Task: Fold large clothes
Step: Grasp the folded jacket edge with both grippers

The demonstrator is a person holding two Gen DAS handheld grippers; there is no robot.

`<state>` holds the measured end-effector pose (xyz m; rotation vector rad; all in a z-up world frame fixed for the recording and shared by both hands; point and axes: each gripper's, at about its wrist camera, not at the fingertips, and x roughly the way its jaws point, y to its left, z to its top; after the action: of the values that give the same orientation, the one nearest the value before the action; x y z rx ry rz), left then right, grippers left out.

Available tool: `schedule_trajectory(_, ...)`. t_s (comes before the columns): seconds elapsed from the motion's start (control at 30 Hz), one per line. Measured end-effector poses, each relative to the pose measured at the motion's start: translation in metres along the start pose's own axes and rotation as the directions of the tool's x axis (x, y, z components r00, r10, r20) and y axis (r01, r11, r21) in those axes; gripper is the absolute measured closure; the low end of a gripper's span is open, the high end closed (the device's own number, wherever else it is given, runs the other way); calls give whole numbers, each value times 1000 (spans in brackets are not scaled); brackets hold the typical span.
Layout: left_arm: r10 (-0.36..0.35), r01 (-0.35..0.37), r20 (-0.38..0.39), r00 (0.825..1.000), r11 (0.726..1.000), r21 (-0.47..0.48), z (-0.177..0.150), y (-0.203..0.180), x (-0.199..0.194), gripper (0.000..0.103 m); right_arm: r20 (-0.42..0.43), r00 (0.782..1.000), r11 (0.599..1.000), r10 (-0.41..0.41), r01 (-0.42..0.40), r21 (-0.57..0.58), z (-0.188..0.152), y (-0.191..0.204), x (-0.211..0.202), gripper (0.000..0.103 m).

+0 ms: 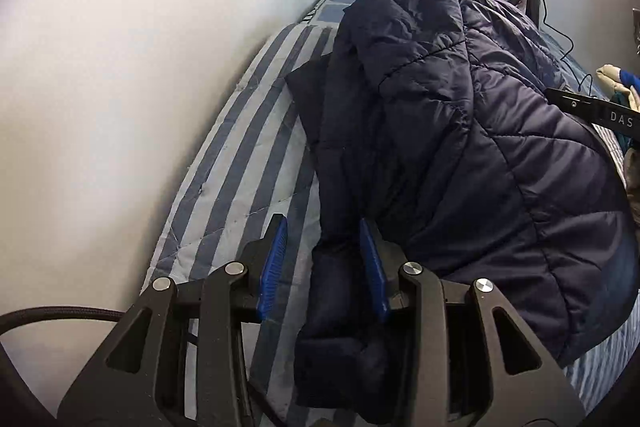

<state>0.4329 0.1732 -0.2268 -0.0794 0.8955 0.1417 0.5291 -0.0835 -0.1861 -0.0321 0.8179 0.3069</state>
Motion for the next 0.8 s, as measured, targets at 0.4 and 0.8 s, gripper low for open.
schedule_trajectory(0.4, -264, 261, 10, 965, 947, -185, 27, 20, -34, 30, 0, 977, 955, 213, -208, 212, -61, -71, -96, 21)
schedule_trajectory(0.8, -358, 302, -144, 922, 902, -308, 26, 31, 12, 23, -54, 880, 821, 472, -416, 390, -139, -68, -70, 17)
